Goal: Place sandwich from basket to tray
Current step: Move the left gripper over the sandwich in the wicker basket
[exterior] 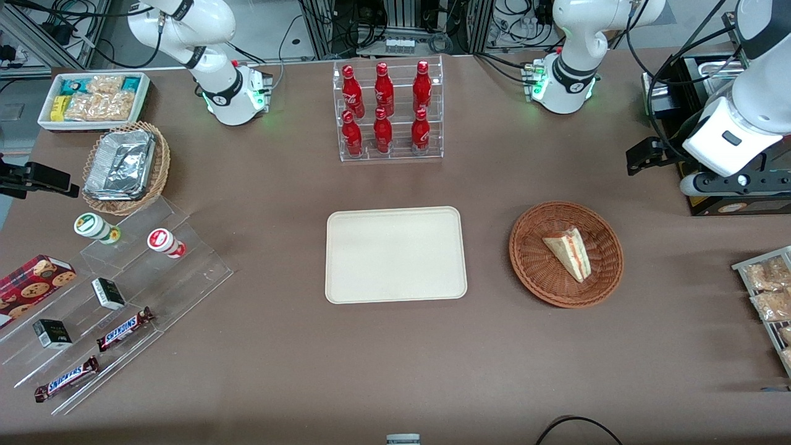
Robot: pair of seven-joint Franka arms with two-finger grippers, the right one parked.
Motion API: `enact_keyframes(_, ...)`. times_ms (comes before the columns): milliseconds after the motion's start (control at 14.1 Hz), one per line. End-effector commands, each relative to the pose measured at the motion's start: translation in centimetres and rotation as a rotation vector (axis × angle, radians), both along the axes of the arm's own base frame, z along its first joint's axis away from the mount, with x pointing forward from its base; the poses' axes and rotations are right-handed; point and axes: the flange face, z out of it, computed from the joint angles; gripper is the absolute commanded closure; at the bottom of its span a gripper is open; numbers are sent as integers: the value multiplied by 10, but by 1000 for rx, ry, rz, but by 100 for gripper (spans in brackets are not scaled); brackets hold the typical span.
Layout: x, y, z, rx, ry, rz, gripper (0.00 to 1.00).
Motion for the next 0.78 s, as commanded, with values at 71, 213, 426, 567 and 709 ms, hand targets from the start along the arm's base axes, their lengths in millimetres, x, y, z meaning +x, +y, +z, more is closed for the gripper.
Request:
enact_keyframes(71,1,2,4,-14,0,-14,0)
enact_keyframes(213,11,-1,-15,-13,35,-14,0)
enact_keyframes(426,27,-8,-52,-4,89,-20,0)
enact_keyframes(567,38,-11,-71,-9,91,-22,0)
enact_keyframes(709,50,-12,-99,-13,98,-23,0)
